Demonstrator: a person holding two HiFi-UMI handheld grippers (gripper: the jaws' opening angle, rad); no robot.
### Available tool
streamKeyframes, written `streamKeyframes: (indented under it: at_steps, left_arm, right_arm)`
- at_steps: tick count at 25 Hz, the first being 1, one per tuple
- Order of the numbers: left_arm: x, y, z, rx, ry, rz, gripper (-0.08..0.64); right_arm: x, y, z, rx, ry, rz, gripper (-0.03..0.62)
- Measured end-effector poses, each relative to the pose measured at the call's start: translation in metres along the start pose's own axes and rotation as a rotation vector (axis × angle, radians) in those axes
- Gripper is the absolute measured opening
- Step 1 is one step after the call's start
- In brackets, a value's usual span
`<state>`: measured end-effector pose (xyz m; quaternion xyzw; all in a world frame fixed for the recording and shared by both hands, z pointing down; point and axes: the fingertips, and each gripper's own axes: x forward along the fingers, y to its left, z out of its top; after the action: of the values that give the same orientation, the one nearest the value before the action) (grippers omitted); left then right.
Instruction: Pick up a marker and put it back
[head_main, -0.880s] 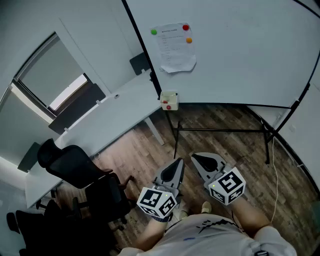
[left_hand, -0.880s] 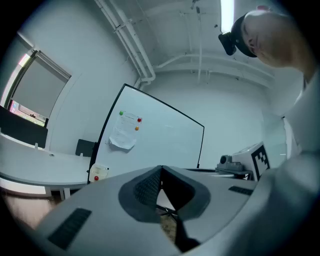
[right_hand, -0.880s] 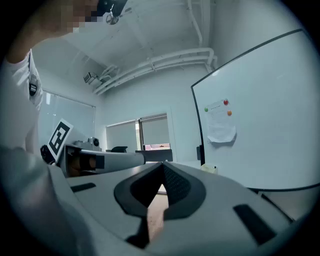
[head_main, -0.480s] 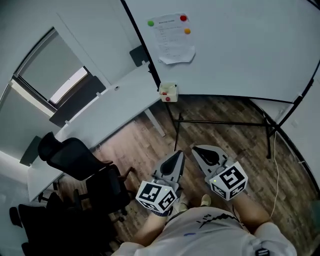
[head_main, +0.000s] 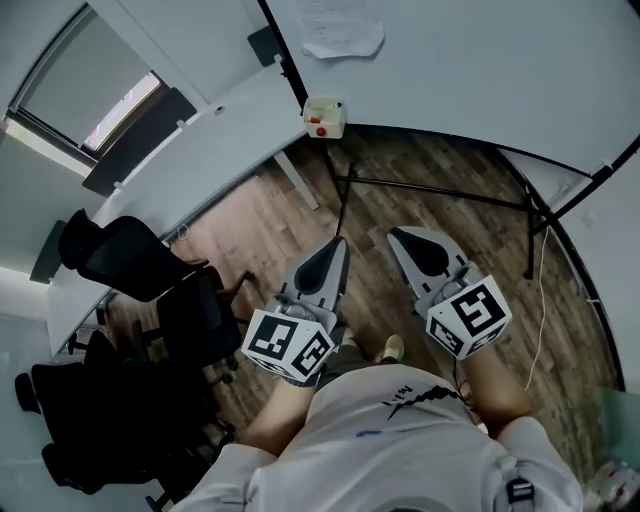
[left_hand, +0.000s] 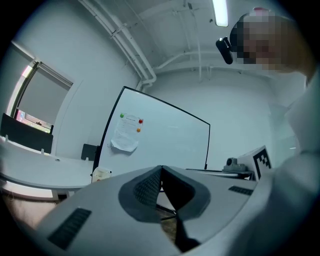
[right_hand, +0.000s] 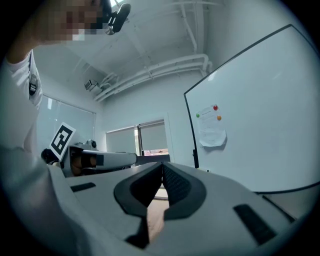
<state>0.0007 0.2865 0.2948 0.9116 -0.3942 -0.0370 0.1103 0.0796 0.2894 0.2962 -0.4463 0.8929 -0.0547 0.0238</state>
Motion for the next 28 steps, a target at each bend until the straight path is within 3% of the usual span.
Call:
streamKeyframes:
  at_steps: [14,21,28]
  left_arm:
    - [0.044,0.016,-0.014,-0.007,0.031,-0.034,0.011]
    - [0.089,0.063,-0.007,0.006,0.041,-0.059,0.011]
    - [0.136,0.137,0.011,0.033,0.049,-0.098,0.011]
  right_arm:
    - [0.028,-0.028,-0.014,0.010,0.032,-0.003,0.014]
    - [0.085,-0.061,-0.013,0.007,0.045,-0.029,0.014]
    - [0.172,-0.086,-0.008,-0.003,0.052,-0.054,0.014]
